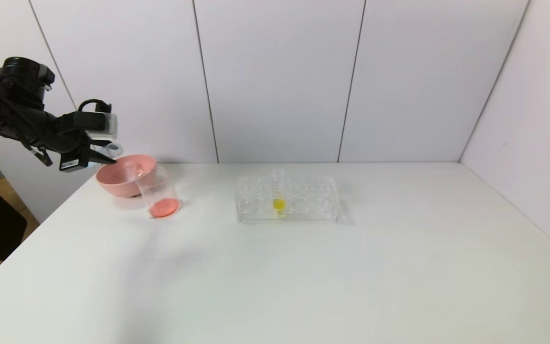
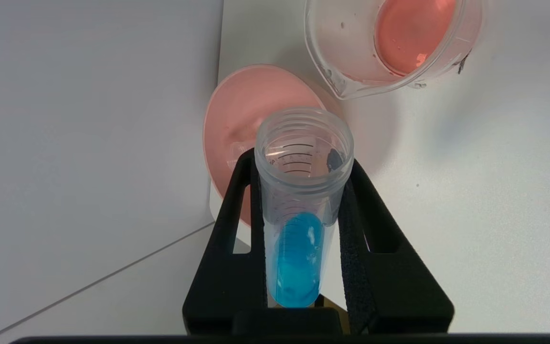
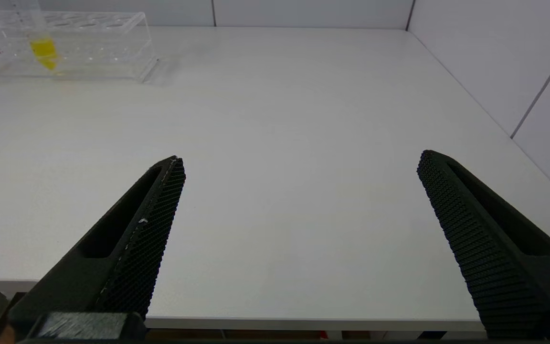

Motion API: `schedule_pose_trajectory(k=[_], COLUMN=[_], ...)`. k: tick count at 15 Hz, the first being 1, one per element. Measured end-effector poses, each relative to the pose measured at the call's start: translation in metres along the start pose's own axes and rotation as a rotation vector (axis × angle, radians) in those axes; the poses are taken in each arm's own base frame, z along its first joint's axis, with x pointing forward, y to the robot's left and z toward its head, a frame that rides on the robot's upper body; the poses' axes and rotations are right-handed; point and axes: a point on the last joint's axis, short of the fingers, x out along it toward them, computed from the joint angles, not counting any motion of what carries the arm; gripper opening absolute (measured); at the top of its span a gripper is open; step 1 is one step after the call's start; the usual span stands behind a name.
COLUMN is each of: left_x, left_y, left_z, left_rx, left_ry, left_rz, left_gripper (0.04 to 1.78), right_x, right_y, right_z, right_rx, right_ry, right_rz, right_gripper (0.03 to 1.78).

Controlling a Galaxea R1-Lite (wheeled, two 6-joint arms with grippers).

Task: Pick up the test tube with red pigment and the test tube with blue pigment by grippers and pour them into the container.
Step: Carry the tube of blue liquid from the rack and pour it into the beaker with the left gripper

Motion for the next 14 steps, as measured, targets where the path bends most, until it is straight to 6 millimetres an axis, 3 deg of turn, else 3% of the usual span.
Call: schedule_pose_trajectory(k=[14], left_x=[0.014], left_y=[0.001], left_z=[0.018], left_rx=[0.044], left_ry=[0.073], left_rz=[-0.006], left_gripper=[0.45], right_x=[0.0], right_y=[0.0], right_z=[0.0], right_rx=[0.0], right_ry=[0.0], right_rz=[-0.001], right_gripper=[1.78])
